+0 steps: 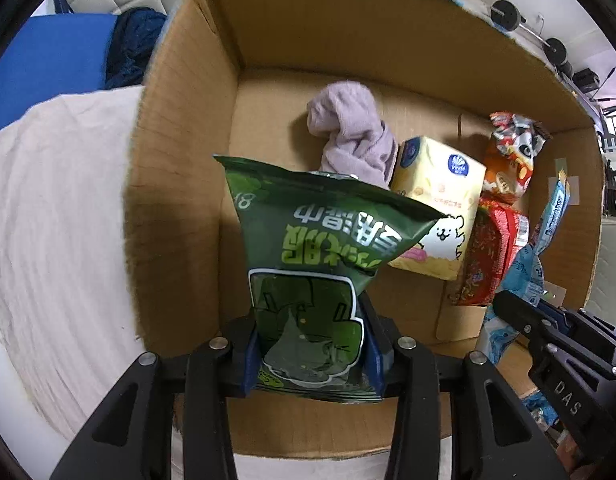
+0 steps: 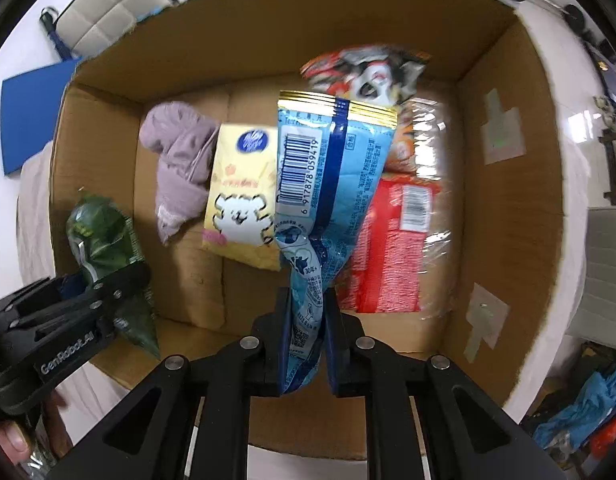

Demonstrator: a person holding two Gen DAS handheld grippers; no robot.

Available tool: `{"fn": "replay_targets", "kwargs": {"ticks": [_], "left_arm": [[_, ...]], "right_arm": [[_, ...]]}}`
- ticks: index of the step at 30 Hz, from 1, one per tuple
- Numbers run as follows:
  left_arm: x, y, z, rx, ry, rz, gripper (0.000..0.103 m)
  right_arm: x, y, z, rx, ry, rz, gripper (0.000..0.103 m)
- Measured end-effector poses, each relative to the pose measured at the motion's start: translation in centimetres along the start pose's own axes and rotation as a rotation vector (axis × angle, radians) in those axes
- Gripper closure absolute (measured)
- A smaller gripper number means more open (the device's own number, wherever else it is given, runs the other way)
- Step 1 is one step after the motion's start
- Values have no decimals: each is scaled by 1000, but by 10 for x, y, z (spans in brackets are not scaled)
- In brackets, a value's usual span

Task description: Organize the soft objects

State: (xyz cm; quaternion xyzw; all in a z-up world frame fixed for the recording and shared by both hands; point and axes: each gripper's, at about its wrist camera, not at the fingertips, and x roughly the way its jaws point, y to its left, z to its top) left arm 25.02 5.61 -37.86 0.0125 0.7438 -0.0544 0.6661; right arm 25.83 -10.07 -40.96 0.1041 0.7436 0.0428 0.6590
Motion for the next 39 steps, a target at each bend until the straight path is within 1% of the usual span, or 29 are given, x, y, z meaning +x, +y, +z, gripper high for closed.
{"fn": "replay_targets", "kwargs": {"ticks": [2, 3, 4, 5, 6, 7, 9, 13, 18, 21, 23, 24, 25, 26, 27, 28, 29, 31, 32, 34, 35, 36, 37, 38, 39], "left_arm": [[5, 2, 1, -12, 17, 10, 64], [6, 3, 1, -16, 20, 13, 63], [6, 4, 2, -17, 18, 20, 63], [6, 4, 1, -18, 17, 19, 63], [5, 4, 1, -22, 17, 13, 59], [3, 5, 1, -30, 12, 1, 59], [-2, 5, 0, -31, 0, 9, 59], [-13, 0, -6, -19, -26, 15, 59], [-28, -6, -23, -9, -62, 26, 59], [-34, -9, -29, -6, -81, 32, 58], [-39, -10, -40, -5, -97, 36, 58], [-42, -10, -40, -6, -103, 33, 58], [-45, -11, -41, -9, -112, 36, 50], [-47, -11, -43, -12, -120, 37, 43], [-50, -11, -46, -15, -131, 38, 31], [-52, -9, -50, -22, -144, 38, 24], [-53, -7, -53, -27, -151, 40, 22], [-60, -2, -60, -37, -165, 37, 17], [-61, -1, -62, -41, -175, 34, 16], [-66, 1, -67, -45, -193, 34, 13], [-67, 1, -69, -46, -199, 34, 11], [-69, 2, -72, -50, -205, 31, 6], [-72, 3, -75, -56, -216, 34, 5], [-74, 3, -77, -59, -225, 34, 4], [-77, 4, -79, -62, -234, 33, 4]], "right_arm": [[6, 0, -1, 0, 28, -20, 85], [7, 1, -2, -9, 33, -25, 80], [8, 1, -3, -15, 37, -38, 73], [7, 1, -4, -17, 36, -43, 69], [7, 1, -4, -19, 34, -42, 60], [6, 1, -5, -16, 30, -42, 50], [2, -1, -7, -7, 18, -36, 43], [-5, -6, -11, 9, 11, -28, 43], [-18, -9, -20, 7, -11, -59, 43], [-25, -9, -29, 10, -21, -62, 42], [-29, -9, -35, 8, -39, -65, 37], [-32, -9, -38, 8, -49, -70, 31], [-35, -9, -41, 8, -64, -71, 29], [-36, -8, -43, 6, -71, -72, 29], [-38, -8, -46, 4, -81, -80, 29], [-41, -8, -47, 3, -86, -84, 29], [-43, -9, -50, 2, -95, -91, 28], [-49, -10, -55, 4, -111, -101, 15], [-51, -11, -57, 1, -121, -101, 13], [-55, -12, -62, 2, -133, -105, 12], [-57, -13, -63, 2, -137, -108, 12], [-59, -13, -66, 2, -143, -110, 11], [-60, -13, -68, 3, -148, -107, 5], [-63, -14, -70, 7, -155, -105, 1], [-64, -14, -72, 9, -161, -104, 0]]}}
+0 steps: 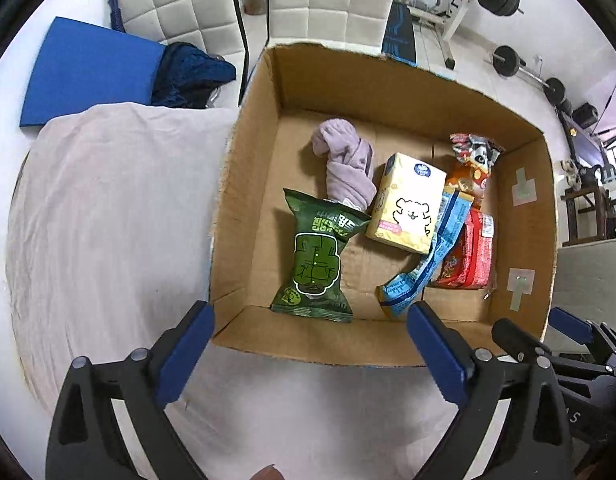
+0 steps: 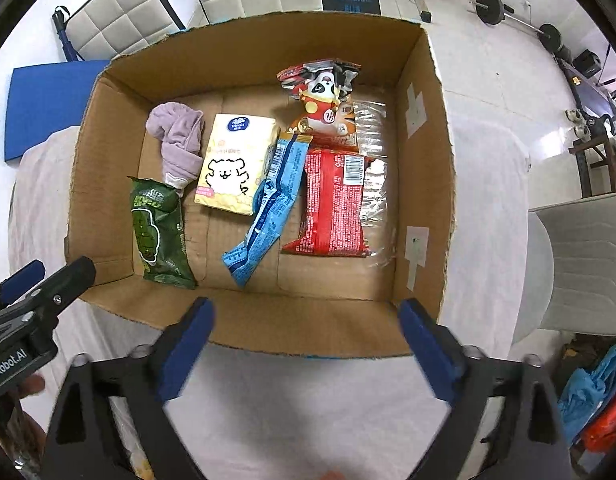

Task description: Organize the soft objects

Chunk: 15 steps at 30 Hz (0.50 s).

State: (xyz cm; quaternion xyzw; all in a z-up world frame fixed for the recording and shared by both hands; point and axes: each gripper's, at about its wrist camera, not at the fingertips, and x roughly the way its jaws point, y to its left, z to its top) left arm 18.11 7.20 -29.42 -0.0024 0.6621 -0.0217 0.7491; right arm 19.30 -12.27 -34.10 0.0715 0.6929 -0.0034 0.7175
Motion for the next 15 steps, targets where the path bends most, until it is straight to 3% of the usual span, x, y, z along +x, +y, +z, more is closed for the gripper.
{"fn": "replay_targets", "kwargs": {"ticks": [10, 15], "left_arm": [[-33, -1, -19, -5, -74, 43, 4], [-72, -10, -39, 26, -163, 71, 4]], "right_arm": [[-27, -10, -18, 28, -56, 9, 0], [-58, -16, -39, 22, -113, 21, 0]]}}
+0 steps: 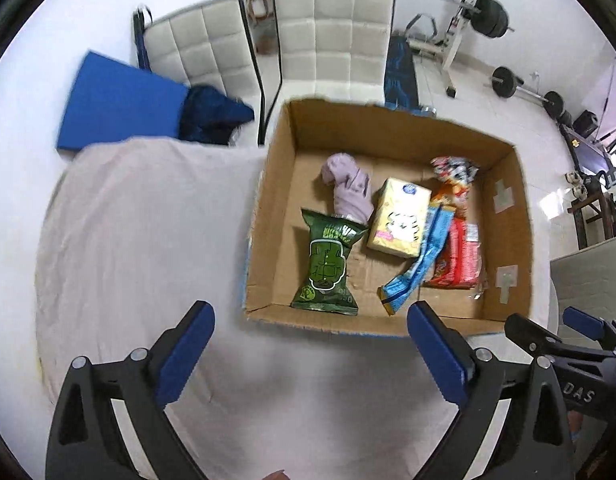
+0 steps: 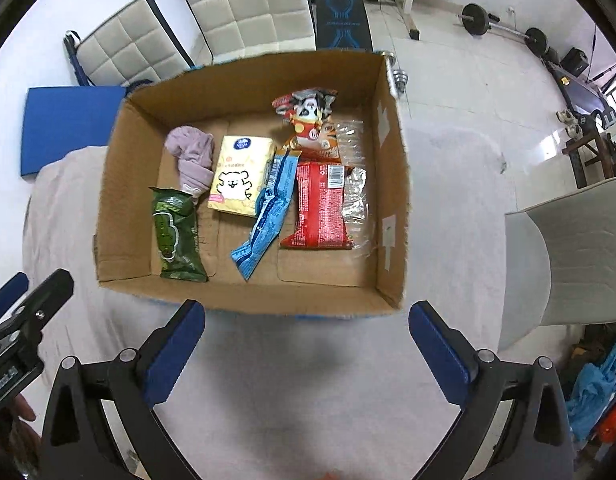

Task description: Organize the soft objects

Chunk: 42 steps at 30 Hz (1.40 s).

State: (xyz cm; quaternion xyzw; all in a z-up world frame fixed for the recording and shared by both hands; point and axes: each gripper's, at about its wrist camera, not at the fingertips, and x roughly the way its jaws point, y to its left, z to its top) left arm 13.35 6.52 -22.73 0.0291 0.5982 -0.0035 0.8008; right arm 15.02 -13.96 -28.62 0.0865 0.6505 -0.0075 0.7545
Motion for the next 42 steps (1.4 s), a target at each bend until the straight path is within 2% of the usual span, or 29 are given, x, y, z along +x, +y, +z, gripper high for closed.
{"fn": "replay_targets", "kwargs": {"ticks": [4, 11, 23, 27, 31, 34, 42], "left_arm": [[-48, -5, -17, 12, -81, -10, 4], [-116, -1, -48, -10, -164, -31, 4], [-203, -7, -98, -3, -226, -86, 4], [-222, -9, -113, 7, -248, -58, 4], [-232, -4, -125, -9, -244, -77, 4], [-238, -5, -131, 0, -250, -61, 4], [-241, 3, -133, -36, -281, -71, 4]], "right_arm": [[-41, -2, -26, -17, -70, 11, 0], [-113, -5, -73, -45, -172, 43, 0], [-224, -12, -144, -71, -336, 59, 0], [-248, -19, -167, -63, -369, 51, 0], [-263, -25, -182, -61, -377, 49, 0], [-272, -27, -192, -59, -384, 44, 0], [-278, -24, -194, -62, -411, 13, 0]]}}
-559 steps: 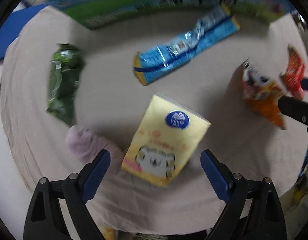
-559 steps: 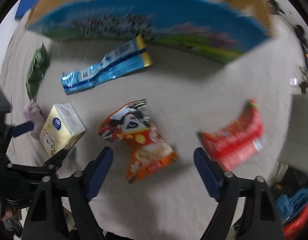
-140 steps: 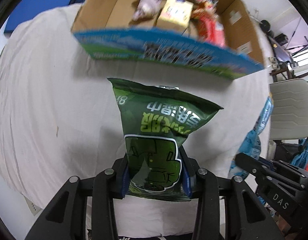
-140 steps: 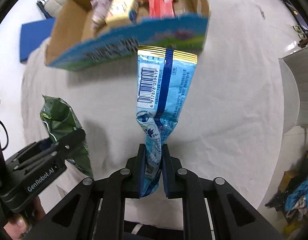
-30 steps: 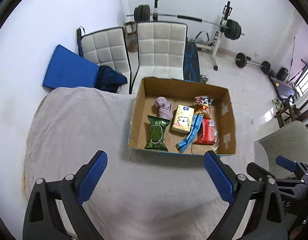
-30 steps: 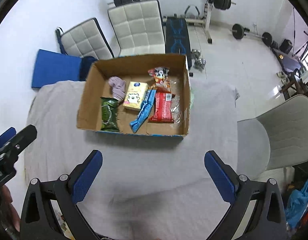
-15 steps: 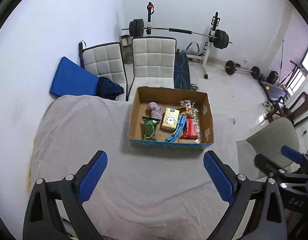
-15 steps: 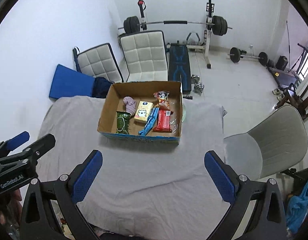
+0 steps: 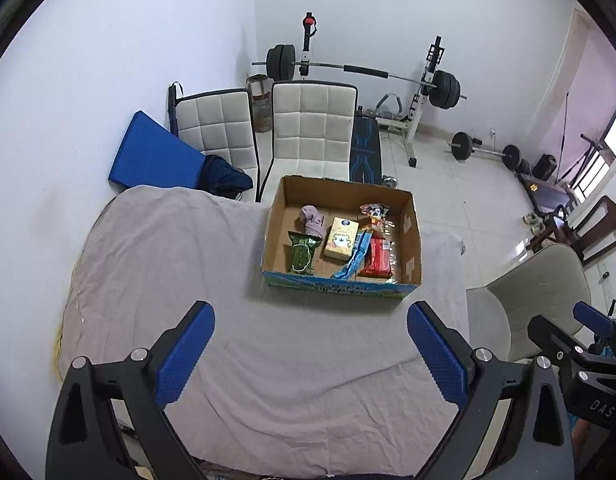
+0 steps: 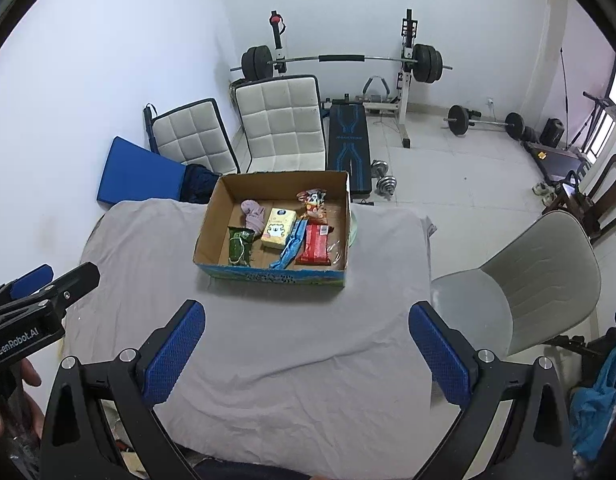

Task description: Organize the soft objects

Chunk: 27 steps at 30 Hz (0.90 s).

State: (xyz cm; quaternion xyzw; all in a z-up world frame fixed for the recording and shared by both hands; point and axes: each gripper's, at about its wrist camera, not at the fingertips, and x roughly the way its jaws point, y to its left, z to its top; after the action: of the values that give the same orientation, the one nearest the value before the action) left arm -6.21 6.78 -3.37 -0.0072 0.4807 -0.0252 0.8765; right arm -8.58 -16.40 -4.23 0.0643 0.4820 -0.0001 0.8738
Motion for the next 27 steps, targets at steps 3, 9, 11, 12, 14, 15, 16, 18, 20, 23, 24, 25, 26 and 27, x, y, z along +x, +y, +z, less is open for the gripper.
{"fn": "replay_targets", "kwargs": {"ticks": [3, 9, 11, 12, 14, 15, 16, 18, 20, 23, 24, 25, 26, 27], "left_arm": [[1, -2, 1, 8, -18, 5, 4], [13, -10, 4, 47, -33, 46, 1], [18, -9, 4, 45, -41, 61, 1], [20, -9, 5, 43, -42, 71, 1], [24, -6, 5, 35, -38, 78, 1], [26, -5, 5, 30, -37, 79, 1], [28, -4, 5, 27, -36, 84, 1], [31, -2, 6, 24, -36, 92, 1], [35, -1, 6, 20, -29, 101, 1], [39, 1, 7, 16, -26, 105, 1], [40, 2, 7, 16, -24, 105, 1], [40, 2, 7, 15, -23, 106, 1], [42, 3, 7, 15, -21, 109, 1], [42, 2, 7, 16, -21, 110, 1]], "right_arm": [[7, 3, 4, -4, -7, -6, 0], [23, 13, 15, -19, -25, -22, 0], [30, 14, 18, -18, -26, -34, 0], [34, 14, 20, -16, -27, -43, 0], [40, 14, 22, -15, -27, -54, 0], [43, 14, 24, -16, -25, -60, 0], [46, 14, 25, -15, -24, -66, 0], [49, 13, 28, -17, -27, -78, 0], [52, 13, 30, -18, -27, -83, 0], [58, 12, 32, -18, -25, -89, 0], [59, 13, 32, -17, -25, -89, 0], [59, 13, 32, -16, -25, -91, 0], [59, 13, 32, -18, -25, -90, 0], [62, 13, 33, -17, -22, -86, 0]]}}
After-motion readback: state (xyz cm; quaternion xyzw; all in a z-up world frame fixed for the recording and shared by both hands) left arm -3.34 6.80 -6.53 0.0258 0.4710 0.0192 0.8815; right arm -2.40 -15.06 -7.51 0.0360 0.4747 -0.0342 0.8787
